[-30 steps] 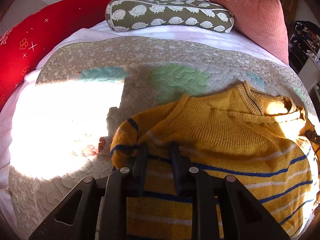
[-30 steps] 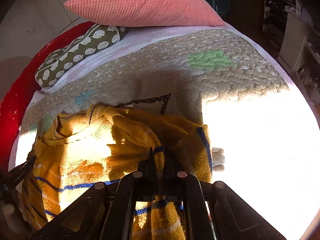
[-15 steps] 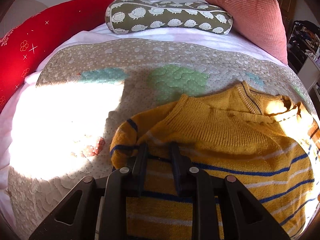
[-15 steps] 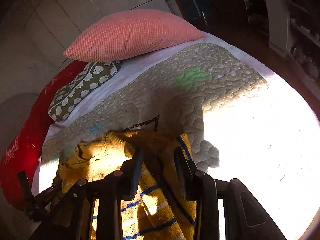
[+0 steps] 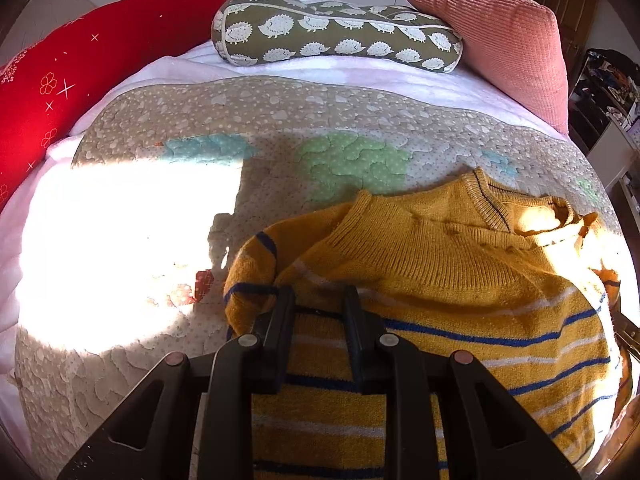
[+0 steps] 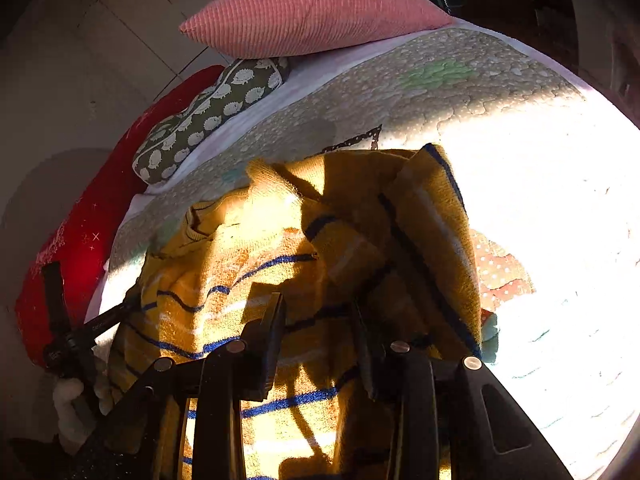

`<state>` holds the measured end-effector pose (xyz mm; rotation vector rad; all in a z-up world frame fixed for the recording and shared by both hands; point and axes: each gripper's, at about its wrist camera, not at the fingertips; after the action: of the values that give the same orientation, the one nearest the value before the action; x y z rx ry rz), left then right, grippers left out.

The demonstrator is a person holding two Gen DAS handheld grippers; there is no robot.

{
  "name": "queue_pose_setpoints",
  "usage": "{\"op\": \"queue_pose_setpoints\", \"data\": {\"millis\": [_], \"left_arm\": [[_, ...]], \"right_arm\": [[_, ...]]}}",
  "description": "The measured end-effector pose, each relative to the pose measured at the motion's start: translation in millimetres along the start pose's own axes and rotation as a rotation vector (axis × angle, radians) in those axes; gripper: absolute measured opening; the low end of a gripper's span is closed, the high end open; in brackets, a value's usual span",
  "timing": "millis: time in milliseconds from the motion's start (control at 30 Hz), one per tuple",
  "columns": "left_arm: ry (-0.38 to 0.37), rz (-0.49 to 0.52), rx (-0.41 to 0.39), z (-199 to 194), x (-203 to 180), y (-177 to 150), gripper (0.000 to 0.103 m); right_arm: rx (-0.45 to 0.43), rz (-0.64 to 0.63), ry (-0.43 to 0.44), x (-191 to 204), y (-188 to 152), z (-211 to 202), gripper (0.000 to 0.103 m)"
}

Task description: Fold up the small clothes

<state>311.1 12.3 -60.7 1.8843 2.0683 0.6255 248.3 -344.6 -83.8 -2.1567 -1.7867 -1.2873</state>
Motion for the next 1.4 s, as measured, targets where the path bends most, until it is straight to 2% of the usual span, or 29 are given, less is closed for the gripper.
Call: {"op": "queue_pose_setpoints", "data": {"millis": [67, 167, 267, 333, 400, 467, 600, 767, 967, 1133, 1200, 1300, 1400], "left_arm": [[-0.021, -0.04, 0.005, -17.2, 11.1, 0.7, 0.023], [0.024, -0.073, -0.011, -46.1, 24.8, 1.5, 0.035], [-0.004, -0.054, -0.008, -72.1, 26.1, 2.7, 0.036], [-0.042, -0.018, -0.014, -88.2, 12.9, 3.4, 0.037], [-0.091, 0.035, -0.013, -100.5, -14.7, 5.0, 0.051], [-0.15, 0.09, 0.001, -106.8, -51.5, 5.1, 0.058], [-0.214, 0.199, 0.039, -101.6, -130.8, 1.1, 0.06], [-0.256, 0.218, 0.091, -77.2, -211.1, 5.1, 0.06], [-0.229, 0.305, 0.161, -40.5, -288.0, 9.1, 0.06], [-0.225, 0.393, 0.168, -34.0, -333.1, 10.6, 0.063], [-0.156, 0.474, 0.154, -32.8, -353.5, 7.0, 0.075], [-0.009, 0.578, 0.129, -26.7, -379.1, -2.1, 0.079], [0.048, 0.592, 0.121, -22.0, -389.2, -6.2, 0.082]], "right_arm": [[-0.029, -0.001, 0.028, 3.8, 3.3, -17.8, 0.035], [-0.091, -0.036, 0.015, 7.0, 1.4, -56.0, 0.038], [-0.125, -0.014, -0.001, -9.6, -9.2, -88.0, 0.043], [-0.13, 0.0, -0.014, -22.9, -19.8, -101.4, 0.045], [-0.127, 0.0, -0.016, -32.5, -32.8, -109.1, 0.046], [-0.121, 0.016, 0.008, -39.5, -44.4, -110.5, 0.046], [-0.122, 0.044, 0.059, -45.9, -64.4, -106.4, 0.048], [-0.147, 0.067, 0.087, -56.7, -79.3, -103.8, 0.05], [-0.161, 0.078, 0.135, -62.4, -89.9, -99.3, 0.052], [-0.165, 0.091, 0.174, -67.1, -95.3, -95.8, 0.053], [-0.165, 0.098, 0.191, -68.7, -95.3, -95.5, 0.054], [-0.163, 0.1, 0.194, -68.1, -95.3, -94.8, 0.054], [-0.159, 0.111, 0.193, -65.8, -94.3, -93.1, 0.055]]}}
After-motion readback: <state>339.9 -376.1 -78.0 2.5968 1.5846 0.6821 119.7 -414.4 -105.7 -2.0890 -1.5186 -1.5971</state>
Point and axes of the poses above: each gripper's, at about its wrist camera, not at the fingertips, and z roughly the way its jaws point, x to its left, y to its top, and after that the axes turned 11 degrees about y, right-handed
